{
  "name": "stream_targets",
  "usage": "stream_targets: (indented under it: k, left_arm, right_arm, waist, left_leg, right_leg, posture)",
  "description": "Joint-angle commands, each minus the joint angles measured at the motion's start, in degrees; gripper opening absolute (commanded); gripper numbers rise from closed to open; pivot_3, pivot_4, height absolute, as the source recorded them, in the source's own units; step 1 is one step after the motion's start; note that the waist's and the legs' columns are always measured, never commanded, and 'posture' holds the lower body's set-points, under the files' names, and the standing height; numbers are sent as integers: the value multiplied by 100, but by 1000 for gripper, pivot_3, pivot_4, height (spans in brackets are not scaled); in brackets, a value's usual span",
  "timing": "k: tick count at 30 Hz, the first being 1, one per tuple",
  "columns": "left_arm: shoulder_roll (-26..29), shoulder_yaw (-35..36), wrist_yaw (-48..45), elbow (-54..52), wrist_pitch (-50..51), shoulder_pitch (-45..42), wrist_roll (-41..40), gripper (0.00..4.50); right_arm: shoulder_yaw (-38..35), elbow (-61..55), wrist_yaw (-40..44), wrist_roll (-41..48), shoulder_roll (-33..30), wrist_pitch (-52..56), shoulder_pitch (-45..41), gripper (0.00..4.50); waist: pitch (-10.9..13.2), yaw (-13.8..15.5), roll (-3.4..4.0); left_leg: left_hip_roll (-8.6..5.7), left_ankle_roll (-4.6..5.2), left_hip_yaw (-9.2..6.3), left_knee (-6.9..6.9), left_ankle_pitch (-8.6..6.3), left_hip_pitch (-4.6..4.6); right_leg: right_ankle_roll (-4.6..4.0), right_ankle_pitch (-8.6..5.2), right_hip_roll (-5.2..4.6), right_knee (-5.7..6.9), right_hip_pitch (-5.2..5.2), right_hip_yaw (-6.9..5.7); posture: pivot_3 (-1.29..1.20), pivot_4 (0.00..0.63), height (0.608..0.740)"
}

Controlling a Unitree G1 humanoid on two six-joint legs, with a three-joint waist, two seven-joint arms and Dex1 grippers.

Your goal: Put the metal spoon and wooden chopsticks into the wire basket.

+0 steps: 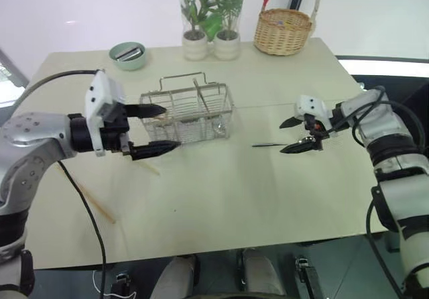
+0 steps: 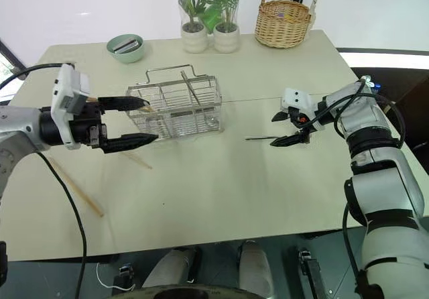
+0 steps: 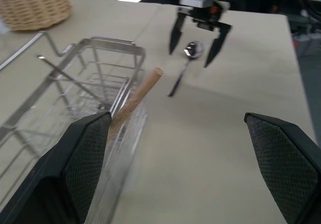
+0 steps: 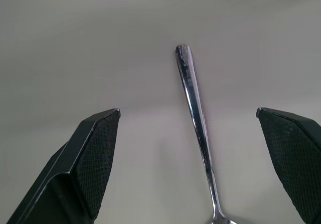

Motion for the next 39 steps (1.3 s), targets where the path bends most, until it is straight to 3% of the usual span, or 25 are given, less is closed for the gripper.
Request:
stream_targets:
  k: [1,14,20,25,29,32,39]
  left_arm:
    - [120,295,43,-18,-112,88,72,4476]
    - [49,405,457,928,-560,-931,531,4476]
    - [267,649,162,743,158,-1518,-421,4476]
    - [703,398,-591,49,441,-1168,-829,4476]
    - [1055,22,-1223,-209,268,-670,-558,4476]
    - [1177,-406,-1498,-249,-269,-280,86,4476]
    - [649,-1175,-1279,-21,-588,-409,754,4476]
  right_arm:
    - [-232,-155,44,44,-34,-131,-63,4500]
    - [-503,-218,42,39,-118,-122,-38,4500]
    - [-473,-241,80,-54,-212,-238,12,4500]
    - [-367,102,-102,-351,-238,-575,-95,4500]
    - [-321,399,-241,-559,-167,-772,-224,4500]
    - [-176,667,-451,-849,-137,-1105,-288,4500]
    - [12,1367,-984,-1360,162,-1282,-594,4500]
  waist:
    - [0,8,1]
    - [1,17,1]
    - [0,-5,0]
    - [0,-19,1]
    - [2,-16,3]
    - [3,-13,6]
    - [3,-7,5]
  left_leg:
    - [0,0,0,1,0,0]
    - [6,5,-3,2,-2,7]
    - [6,-10,-2,3,6,5]
    - [6,-13,3,1,8,5]
    - [7,-1,9,2,1,10]
    - [12,5,18,1,-2,14]
    - [13,3,17,1,0,18]
  right_leg:
    - [0,0,0,0,1,0]
    - [-12,10,13,6,3,0]
    - [-10,11,12,4,2,0]
    - [-10,11,12,6,1,2]
    - [-10,11,16,9,3,6]
    - [-13,11,22,12,4,6]
    - [-17,13,24,12,9,8]
  posture:
    - [0,150,710]
    - [0,150,710]
    - [0,150,710]
    - [0,150,710]
    - [0,150,710]
    - [0,150,710]
    - [0,150,710]
